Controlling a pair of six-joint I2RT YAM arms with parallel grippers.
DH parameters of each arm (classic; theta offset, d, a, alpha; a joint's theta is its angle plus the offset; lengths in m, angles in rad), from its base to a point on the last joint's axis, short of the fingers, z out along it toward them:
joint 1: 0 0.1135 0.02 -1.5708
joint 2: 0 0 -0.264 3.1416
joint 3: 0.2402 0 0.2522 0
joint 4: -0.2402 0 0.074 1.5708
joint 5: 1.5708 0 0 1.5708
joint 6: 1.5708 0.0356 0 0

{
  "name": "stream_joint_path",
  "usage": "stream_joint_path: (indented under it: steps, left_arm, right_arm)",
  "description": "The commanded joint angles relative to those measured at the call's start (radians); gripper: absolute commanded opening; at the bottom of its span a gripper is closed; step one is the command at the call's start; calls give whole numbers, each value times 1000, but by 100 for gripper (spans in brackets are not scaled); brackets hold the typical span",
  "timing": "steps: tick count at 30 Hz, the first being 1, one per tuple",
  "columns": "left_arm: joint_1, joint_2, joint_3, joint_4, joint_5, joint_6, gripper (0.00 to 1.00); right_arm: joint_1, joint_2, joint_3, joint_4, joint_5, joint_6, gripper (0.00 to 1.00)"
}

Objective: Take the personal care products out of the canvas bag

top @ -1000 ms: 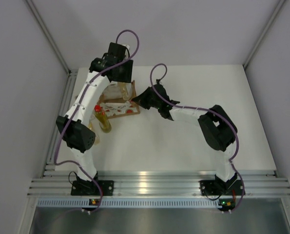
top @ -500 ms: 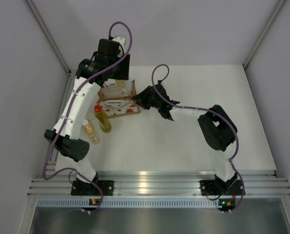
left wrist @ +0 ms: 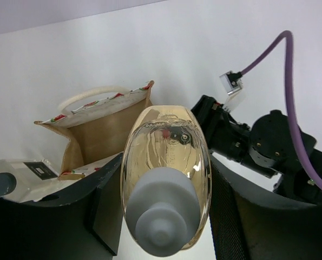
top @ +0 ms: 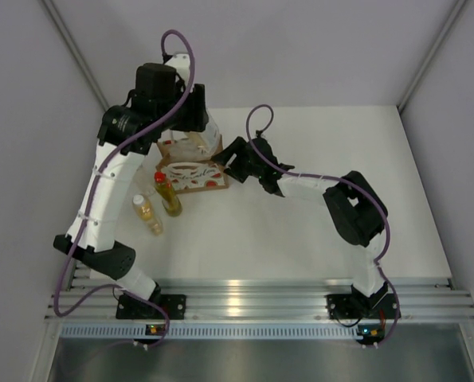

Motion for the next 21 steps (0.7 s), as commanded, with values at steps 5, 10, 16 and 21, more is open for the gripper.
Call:
stream_joint_path:
  steps: [5, 10, 16, 21]
  left_arm:
    - [-8, -166, -21, 122, 71, -12, 0]
    - [-8, -206, -93, 124, 74, -10, 0]
    - [-9, -249, -166, 124, 138, -8, 0]
    - [-26, -275, -243, 124, 169, -4, 0]
  right_arm:
    - [-41, -56, 52, 40, -110, -124, 77]
    - [-64, -70, 57, 56, -164, -153, 77]
    - [-110, -114, 29, 149, -283, -195, 89]
    - [-165, -168, 35, 119, -363, -263, 99]
